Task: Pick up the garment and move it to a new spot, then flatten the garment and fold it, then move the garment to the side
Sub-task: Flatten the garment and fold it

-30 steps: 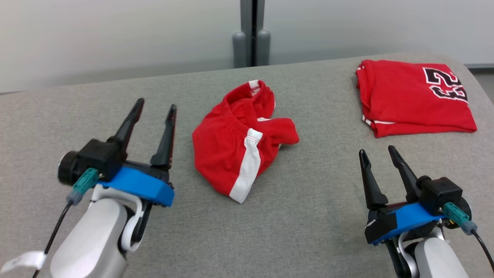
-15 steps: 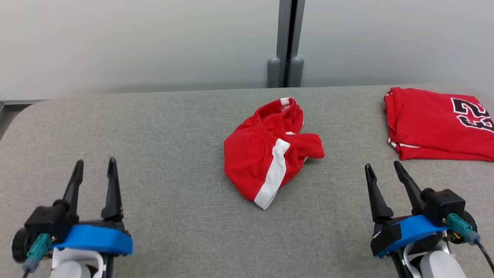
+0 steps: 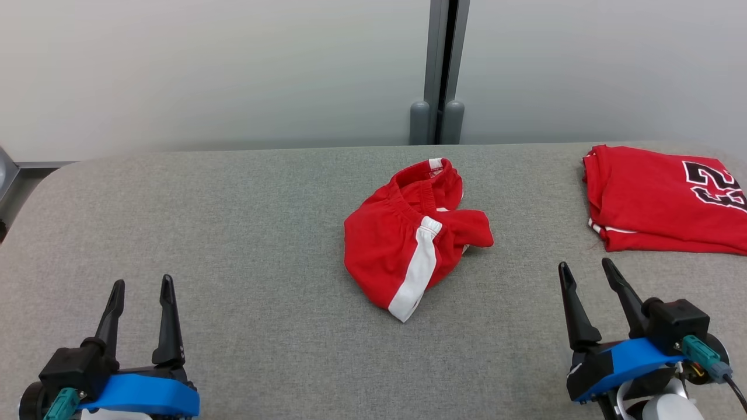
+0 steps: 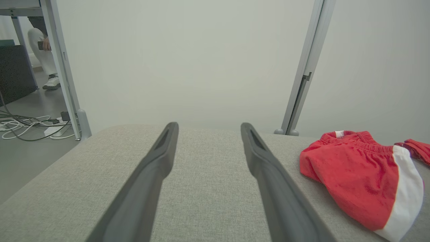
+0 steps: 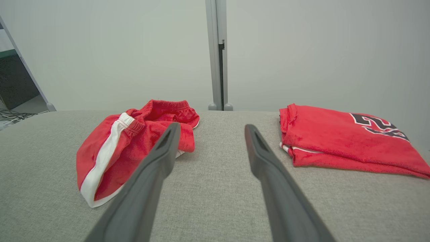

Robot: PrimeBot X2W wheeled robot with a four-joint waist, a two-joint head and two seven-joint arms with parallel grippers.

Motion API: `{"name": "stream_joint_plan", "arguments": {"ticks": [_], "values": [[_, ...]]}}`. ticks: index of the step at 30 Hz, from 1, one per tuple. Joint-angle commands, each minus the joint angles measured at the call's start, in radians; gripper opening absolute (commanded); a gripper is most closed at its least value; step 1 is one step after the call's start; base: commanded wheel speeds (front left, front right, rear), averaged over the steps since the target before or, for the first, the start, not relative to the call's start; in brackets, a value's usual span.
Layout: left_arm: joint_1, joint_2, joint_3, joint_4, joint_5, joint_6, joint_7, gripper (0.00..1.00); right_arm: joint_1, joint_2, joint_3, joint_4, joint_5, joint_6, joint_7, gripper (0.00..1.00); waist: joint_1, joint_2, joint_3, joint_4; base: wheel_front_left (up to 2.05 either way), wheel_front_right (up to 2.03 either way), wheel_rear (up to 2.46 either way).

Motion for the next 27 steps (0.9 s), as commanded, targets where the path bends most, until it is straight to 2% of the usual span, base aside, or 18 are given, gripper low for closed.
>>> {"name": "stream_joint_plan", "arguments": {"ticks": [1, 21, 27], "values": [[0.011, -0.003, 0.011, 0.001, 0.009, -0.005, -0.004, 1.0, 0.021, -0.001, -0.004, -0.007, -0.003, 0.0, 0.004, 1.0, 0.0001, 0.0, -0.001, -0.002, 0.0, 0.0, 0.0], [0.014, -0.034, 0.056, 0.017, 0.052, -0.044, -0.004, 1.0, 0.025, -0.001, -0.008, -0.013, 0.008, 0.0, 0.013, 1.0, 0.0001, 0.0, -0.003, -0.01, 0.0, 0.0, 0.0], [0.0, -0.042, 0.066, 0.018, 0.061, -0.05, -0.004, 1.0, -0.03, -0.001, 0.042, -0.003, 0.003, 0.0, 0.008, 1.0, 0.0001, 0.0, 0.006, -0.004, 0.0, 0.0, 0.0]]}}
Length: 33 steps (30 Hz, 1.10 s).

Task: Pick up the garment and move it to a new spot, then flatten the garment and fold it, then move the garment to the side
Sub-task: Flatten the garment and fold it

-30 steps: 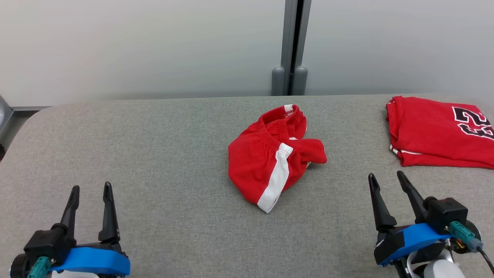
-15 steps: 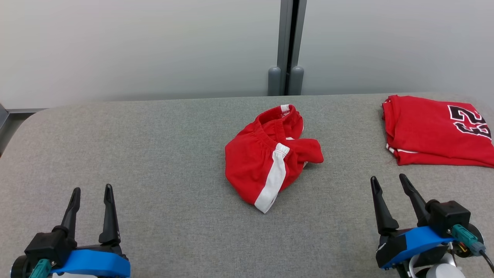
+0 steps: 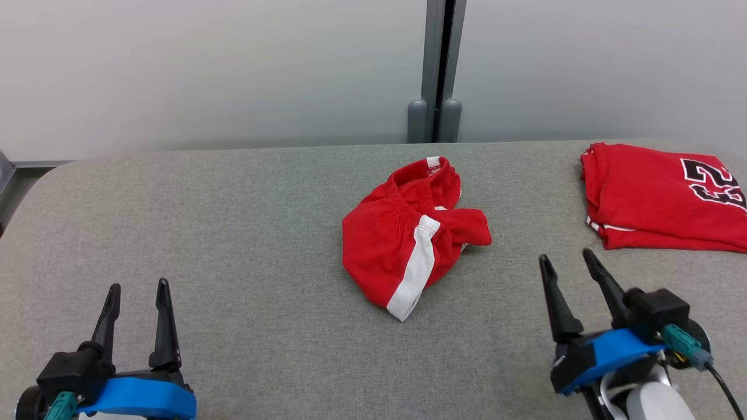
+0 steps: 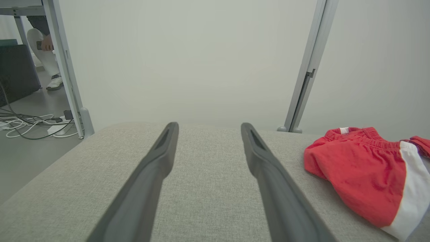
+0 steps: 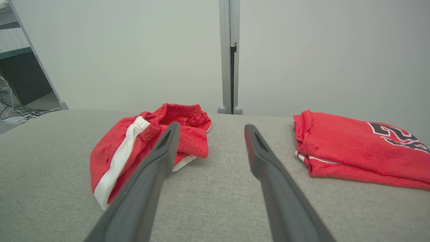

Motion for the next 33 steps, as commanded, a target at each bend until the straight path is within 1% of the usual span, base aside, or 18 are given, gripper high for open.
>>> {"name": "stream_joint_plan", "arguments": {"ticks": [1, 5, 9, 17, 24, 25, 26, 28, 29, 33], "values": [[-0.012, -0.004, 0.006, 0.001, 0.005, -0.007, -0.004, 1.0, -0.035, -0.001, 0.024, 0.008, 0.004, 0.0, -0.003, 1.0, -0.0001, -0.0001, 0.005, 0.004, 0.0, 0.0, 0.0], [-0.029, -0.012, 0.001, 0.005, 0.012, -0.015, -0.004, 1.0, -0.105, -0.001, 0.083, 0.041, 0.008, 0.0, -0.009, 1.0, -0.0001, -0.0001, 0.02, 0.021, 0.0, 0.0, 0.0], [-0.051, -0.016, -0.003, 0.013, 0.016, -0.026, -0.004, 1.0, -0.184, -0.002, 0.135, 0.102, 0.019, 0.0, -0.013, 1.0, -0.0001, -0.0001, 0.039, 0.046, 0.0, 0.0, 0.0], [-0.096, -0.039, -0.011, 0.033, 0.028, -0.051, -0.004, 1.0, -0.331, -0.001, 0.181, 0.318, 0.034, 0.0, -0.036, 1.0, -0.0001, -0.0001, 0.088, 0.12, 0.0, 0.0, 0.0], [-0.125, -0.059, -0.011, 0.06, 0.038, -0.068, -0.004, 1.0, -0.408, -0.002, 0.181, 0.537, 0.055, 0.0, -0.072, 1.0, -0.0001, -0.0001, 0.116, 0.177, 0.0, 0.0, 0.0], [-0.125, -0.059, -0.011, 0.06, 0.038, -0.068, -0.004, 1.0, -0.408, -0.002, 0.181, 0.537, 0.055, 0.0, -0.072, 1.0, -0.0001, -0.0001, 0.116, 0.177, 0.0, 0.0, 0.0], [-0.134, -0.064, -0.009, 0.067, 0.039, -0.075, -0.004, 1.0, -0.424, -0.002, 0.175, 0.588, 0.065, 0.0, -0.086, 1.0, -0.0001, -0.0001, 0.122, 0.188, 0.0, 0.0, 0.0], [-0.139, -0.065, -0.007, 0.068, 0.041, -0.078, -0.004, 1.0, -0.43, -0.002, 0.176, 0.612, 0.07, 0.0, -0.094, 1.0, -0.0001, -0.0001, 0.124, 0.192, 0.0, 0.0, 0.0], [-0.145, -0.069, -0.004, 0.071, 0.046, -0.08, -0.004, 1.0, -0.445, -0.002, 0.184, 0.655, 0.084, 0.0, -0.105, 1.0, -0.0001, -0.0001, 0.13, 0.2, 0.0, 0.0, 0.0], [-0.156, -0.076, 0.0, 0.079, 0.052, -0.088, -0.004, 1.0, -0.48, -0.002, 0.218, 0.712, 0.13, 0.0, -0.124, 1.0, -0.0001, -0.0001, 0.139, 0.21, 0.0, 0.0, 0.0]]}}
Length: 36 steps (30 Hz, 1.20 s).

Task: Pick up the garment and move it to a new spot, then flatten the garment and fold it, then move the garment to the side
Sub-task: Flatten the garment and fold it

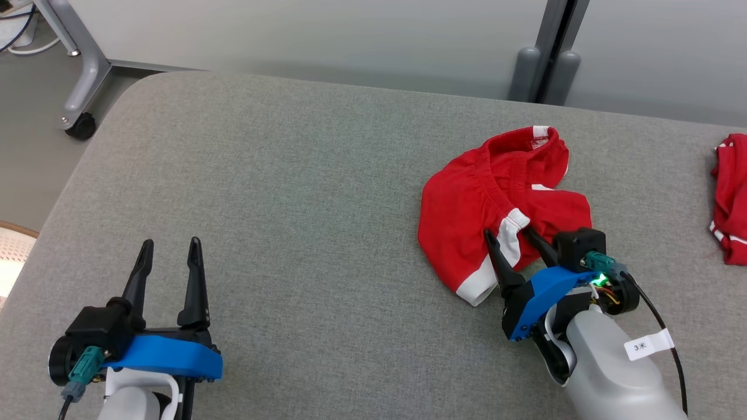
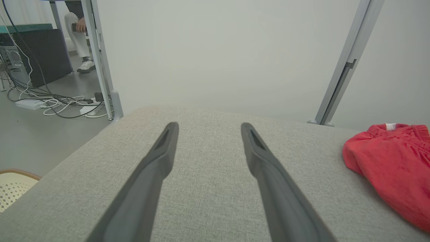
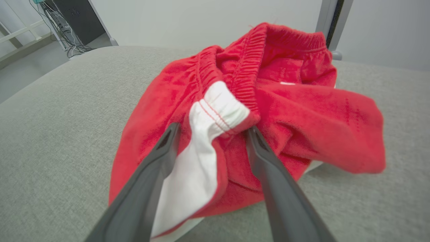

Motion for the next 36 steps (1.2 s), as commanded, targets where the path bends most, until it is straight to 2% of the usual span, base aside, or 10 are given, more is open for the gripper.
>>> {"name": "stream_joint_plan", "arguments": {"ticks": [1, 2, 3, 4, 9, 16, 20, 26, 36], "values": [[-0.021, -0.006, 0.003, 0.005, 0.008, -0.004, -0.004, 1.0, -0.033, -0.002, 0.024, 0.021, 0.038, 0.0, -0.012, 1.0, -0.0001, 0.0, 0.005, 0.007, 0.0, 0.0, 0.0], [-0.023, -0.008, 0.003, 0.006, 0.009, -0.006, -0.004, 1.0, -0.038, -0.002, 0.035, 0.033, 0.053, 0.0, -0.013, 0.68, -0.0001, 0.0, 0.006, 0.009, 0.0, 0.0, 0.0], [-0.024, -0.009, 0.004, 0.009, 0.011, -0.008, -0.004, 1.0, -0.045, -0.002, 0.044, 0.042, 0.069, 0.0, -0.017, 0.15, -0.0001, 0.0, 0.007, 0.01, 0.0, 0.0, 0.0], [-0.025, -0.01, 0.004, 0.012, 0.013, -0.01, -0.004, 1.0, -0.054, -0.002, 0.051, 0.053, 0.079, 0.0, -0.019, 0.0, -0.0001, 0.0, 0.007, 0.012, 0.0, 0.0, 0.0], [-0.032, -0.013, 0.007, 0.018, 0.018, -0.014, -0.004, 1.0, -0.08, -0.002, 0.039, 0.081, 0.083, 0.0, -0.026, 0.0, -0.0001, 0.0, 0.002, 0.014, 0.0, 0.0, 0.0], [-0.001, -0.018, 0.026, 0.017, 0.028, -0.018, -0.004, 1.0, -0.038, -0.002, -0.101, -0.066, -0.06, 0.0, -0.026, 0.0, -0.0001, 0.0, -0.021, -0.002, 0.0, 0.0, 0.0], [0.003, -0.027, 0.027, 0.019, 0.031, -0.021, -0.004, 1.0, -0.022, -0.002, -0.097, -0.152, -0.109, 0.0, -0.027, 0.0, -0.0001, 0.0, -0.034, -0.006, 0.0, 0.0, 0.0], [-0.005, -0.036, 0.016, 0.027, 0.034, -0.024, -0.004, 1.0, -0.022, -0.002, 0.083, -0.207, -0.072, 0.0, -0.027, 0.0, -0.0001, 0.0, -0.045, 0.005, 0.0, 0.0, 0.0], [-0.003, -0.056, -0.001, 0.03, 0.035, -0.028, -0.004, 1.0, -0.03, -0.002, 0.496, -0.202, 0.08, 0.0, 0.018, 0.0, -0.0001, 0.0, -0.031, 0.05, 0.0, 0.0, 0.0]]}}
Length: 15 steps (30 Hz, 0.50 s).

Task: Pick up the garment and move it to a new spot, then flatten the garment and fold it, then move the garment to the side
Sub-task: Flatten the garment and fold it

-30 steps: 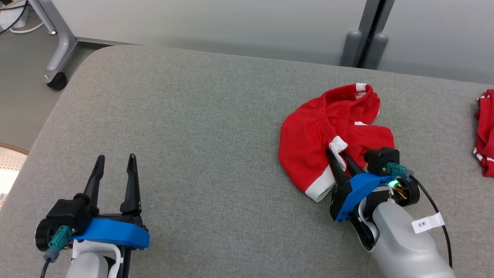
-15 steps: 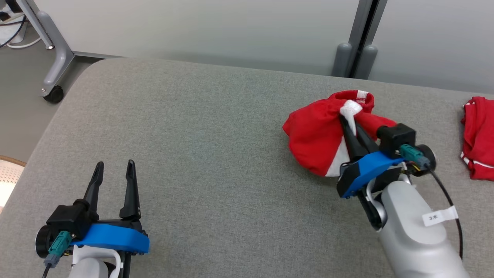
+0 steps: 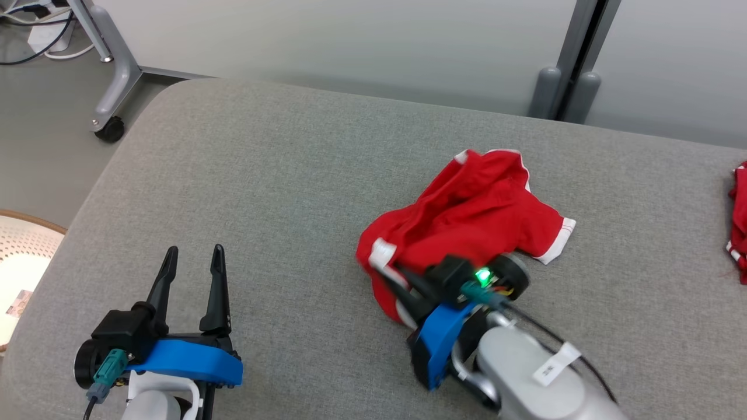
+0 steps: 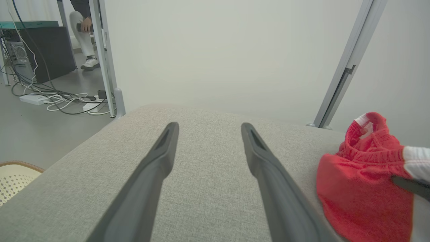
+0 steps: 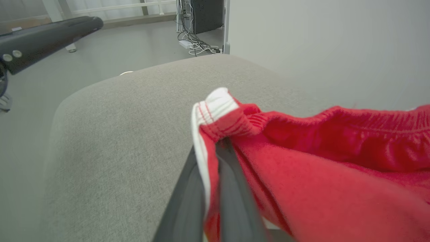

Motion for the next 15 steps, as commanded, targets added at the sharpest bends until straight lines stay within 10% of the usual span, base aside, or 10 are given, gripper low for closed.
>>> {"name": "stream_joint_plan", "arguments": {"ticks": [1, 5, 7, 8, 15], "values": [[-0.005, -0.003, -0.002, 0.003, 0.001, -0.006, -0.004, 1.0, 0.008, -0.002, 0.061, -0.006, 0.025, 0.0, 0.012, 0.0, 0.0, -0.0001, 0.004, 0.006, 0.0, 0.0, 0.0], [-0.01, -0.008, -0.001, 0.009, -0.001, -0.005, -0.004, 1.0, 0.026, -0.002, 0.214, -0.023, 0.099, 0.0, 0.035, 0.0, 0.0, -0.0001, 0.007, 0.011, 0.0, 0.0, 0.0], [-0.011, -0.01, 0.002, 0.012, -0.001, -0.005, -0.004, 1.0, 0.025, -0.003, 0.267, -0.024, 0.13, 0.0, 0.044, 0.5, 0.0, -0.0001, 0.006, 0.007, 0.0, 0.0, 0.0], [-0.01, -0.01, 0.005, 0.014, -0.001, -0.005, -0.004, 1.0, 0.024, -0.003, 0.283, -0.023, 0.146, 0.0, 0.042, 1.0, 0.0, -0.0001, 0.005, 0.004, 0.0, 0.0, 0.0], [0.002, -0.007, 0.023, 0.012, 0.005, -0.005, -0.004, 1.0, -0.009, -0.003, 0.268, 0.019, 0.17, 0.0, -0.006, 1.0, 0.0, -0.0001, -0.009, -0.04, 0.0, 0.0, 0.0]]}}
